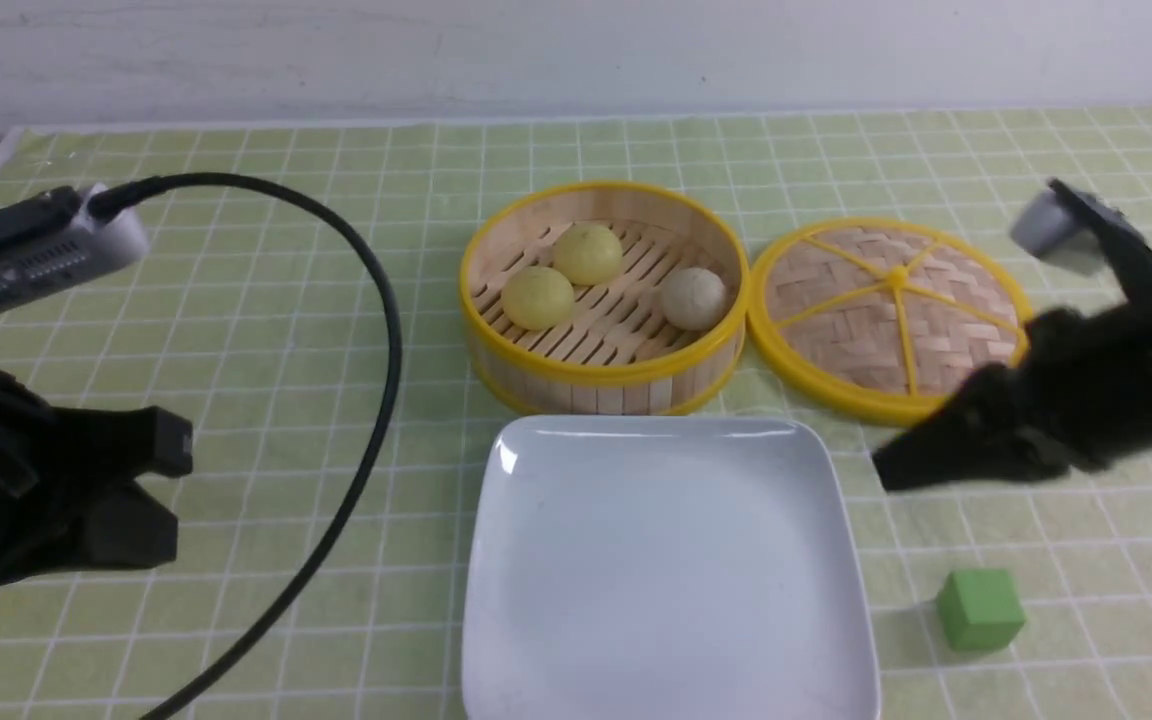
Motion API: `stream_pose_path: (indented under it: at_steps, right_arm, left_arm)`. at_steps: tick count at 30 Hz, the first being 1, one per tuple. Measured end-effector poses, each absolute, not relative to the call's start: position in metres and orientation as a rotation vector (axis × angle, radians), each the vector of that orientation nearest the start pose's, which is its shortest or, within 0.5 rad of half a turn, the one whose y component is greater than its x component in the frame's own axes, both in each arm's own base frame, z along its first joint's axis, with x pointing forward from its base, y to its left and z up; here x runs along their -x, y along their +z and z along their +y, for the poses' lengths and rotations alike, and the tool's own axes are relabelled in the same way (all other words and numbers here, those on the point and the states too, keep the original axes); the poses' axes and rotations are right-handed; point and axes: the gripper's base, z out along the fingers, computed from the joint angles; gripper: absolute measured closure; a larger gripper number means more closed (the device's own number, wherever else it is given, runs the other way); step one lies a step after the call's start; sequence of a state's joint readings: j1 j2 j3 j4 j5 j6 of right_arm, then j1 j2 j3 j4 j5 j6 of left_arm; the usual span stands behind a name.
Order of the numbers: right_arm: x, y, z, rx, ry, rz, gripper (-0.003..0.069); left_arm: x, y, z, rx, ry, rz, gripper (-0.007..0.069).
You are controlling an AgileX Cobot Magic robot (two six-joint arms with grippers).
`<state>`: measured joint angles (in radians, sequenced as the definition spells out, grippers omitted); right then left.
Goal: Put the steamed buns into the plate on the green tablecloth.
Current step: 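Reach toward a bun in the bamboo steamer with the right gripper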
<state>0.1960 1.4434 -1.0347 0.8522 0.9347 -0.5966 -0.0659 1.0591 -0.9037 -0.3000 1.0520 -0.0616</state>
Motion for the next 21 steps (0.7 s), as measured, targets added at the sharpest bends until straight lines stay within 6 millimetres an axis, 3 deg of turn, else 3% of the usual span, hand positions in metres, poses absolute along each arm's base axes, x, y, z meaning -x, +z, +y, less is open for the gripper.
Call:
stream_pose_path:
  at_steps: [3, 4, 8, 10, 13, 17, 21]
  right_arm:
    - [-0.296, 0.292, 0.123, 0.502, 0.837, 2.501, 0.0624]
    - [-0.321, 0.29, 0.138, 0.537, 0.764, 2.526, 0.0592]
    - [-0.355, 0.289, 0.157, 0.586, 0.66, 2.516, 0.0522]
    - [-0.386, 0.277, 0.172, 0.652, 0.533, 2.488, 0.0463]
    - [-0.416, 0.268, 0.181, 0.659, 0.451, 2.467, 0.0398]
    - [-0.44, 0.259, 0.186, 0.628, 0.402, 2.451, 0.0341]
    - [-0.464, 0.237, 0.192, 0.596, 0.369, 2.407, 0.031]
  left_arm:
    - [-0.185, 0.315, -0.036, 0.114, -0.436, 2.675, 0.0615]
    - [-0.185, 0.315, -0.036, 0.113, -0.436, 2.674, 0.0602]
    - [-0.185, 0.316, -0.036, 0.113, -0.435, 2.671, 0.0575]
    - [-0.186, 0.316, -0.036, 0.115, -0.435, 2.664, 0.0538]
    - [-0.186, 0.316, -0.036, 0.115, -0.435, 2.663, 0.0493]
    - [-0.186, 0.316, -0.036, 0.115, -0.435, 2.663, 0.0435]
    - [-0.186, 0.316, -0.036, 0.115, -0.434, 2.66, 0.0384]
